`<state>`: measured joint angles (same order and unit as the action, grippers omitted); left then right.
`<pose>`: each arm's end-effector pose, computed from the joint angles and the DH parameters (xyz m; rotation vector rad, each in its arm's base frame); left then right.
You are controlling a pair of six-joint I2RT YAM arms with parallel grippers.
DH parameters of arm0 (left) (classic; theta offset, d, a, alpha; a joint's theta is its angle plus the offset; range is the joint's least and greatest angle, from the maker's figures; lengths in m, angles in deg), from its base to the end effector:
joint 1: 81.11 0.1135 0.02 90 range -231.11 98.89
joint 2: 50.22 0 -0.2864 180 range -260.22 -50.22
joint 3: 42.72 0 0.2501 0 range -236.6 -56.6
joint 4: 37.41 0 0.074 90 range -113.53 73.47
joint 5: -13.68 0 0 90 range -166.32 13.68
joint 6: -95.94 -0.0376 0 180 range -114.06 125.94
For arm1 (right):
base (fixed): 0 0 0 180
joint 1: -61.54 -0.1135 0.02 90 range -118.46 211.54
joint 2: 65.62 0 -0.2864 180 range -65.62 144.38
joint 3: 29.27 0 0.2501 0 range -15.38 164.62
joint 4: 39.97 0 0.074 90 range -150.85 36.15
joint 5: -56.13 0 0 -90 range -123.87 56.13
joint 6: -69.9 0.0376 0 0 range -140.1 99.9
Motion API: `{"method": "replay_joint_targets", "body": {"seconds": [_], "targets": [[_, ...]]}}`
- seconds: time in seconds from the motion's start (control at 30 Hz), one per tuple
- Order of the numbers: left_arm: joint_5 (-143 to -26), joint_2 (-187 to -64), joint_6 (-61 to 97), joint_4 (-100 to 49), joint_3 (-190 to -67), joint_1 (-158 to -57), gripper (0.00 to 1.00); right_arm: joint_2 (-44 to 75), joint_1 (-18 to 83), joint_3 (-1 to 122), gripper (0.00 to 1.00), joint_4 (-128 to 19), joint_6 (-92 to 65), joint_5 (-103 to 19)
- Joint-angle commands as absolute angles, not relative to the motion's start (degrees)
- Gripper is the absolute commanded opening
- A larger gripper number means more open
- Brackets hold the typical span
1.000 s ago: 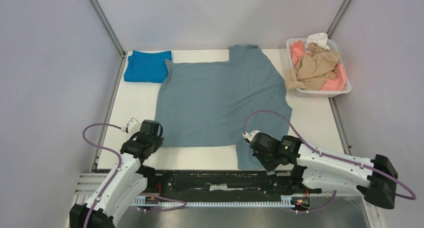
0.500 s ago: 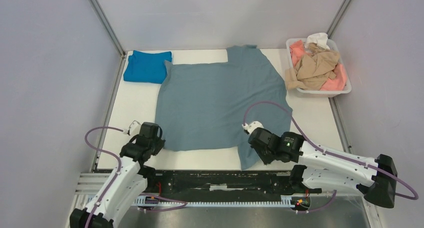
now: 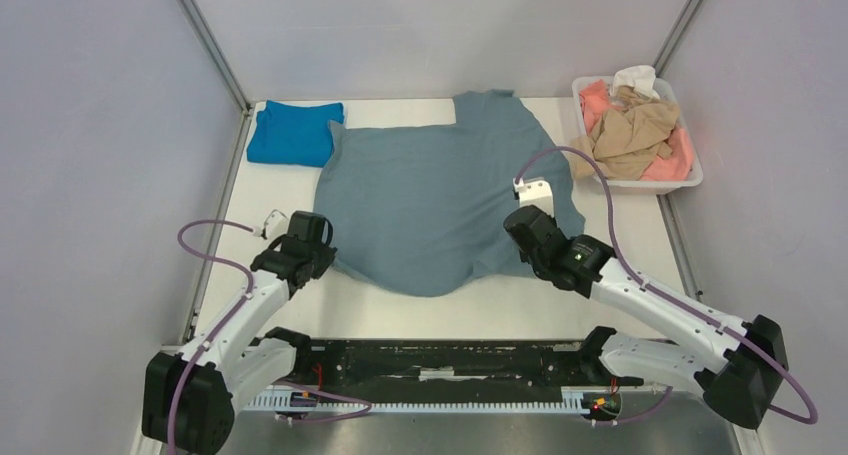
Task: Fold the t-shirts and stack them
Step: Fold the flattened tshirt in 1/3 of the way
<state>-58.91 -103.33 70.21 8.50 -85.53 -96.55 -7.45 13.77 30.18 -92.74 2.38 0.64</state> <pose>0.1526 -0.0305 0.2065 -1.1365 2.2231 -0.1923 0.1397 0.1222 0.2803 -0.2556 2.2600 -0.1200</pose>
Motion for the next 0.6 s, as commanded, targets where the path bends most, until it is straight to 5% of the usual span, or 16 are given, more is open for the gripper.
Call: {"method": "replay_joint_targets", "body": {"seconds": [0.0, 0.57], "targets": [[-53.41, -106.87, 72.21, 4.24, -90.15, -96.25, 0.02, -4.64, 17.77, 33.65, 0.00, -83.08, -1.65, 7.13], [-48.99, -120.12, 70.24, -1.14, -99.17, -92.72, 0.02, 6.90, 27.35, 41.13, 0.00, -69.95, -15.61, 3.70]]}}
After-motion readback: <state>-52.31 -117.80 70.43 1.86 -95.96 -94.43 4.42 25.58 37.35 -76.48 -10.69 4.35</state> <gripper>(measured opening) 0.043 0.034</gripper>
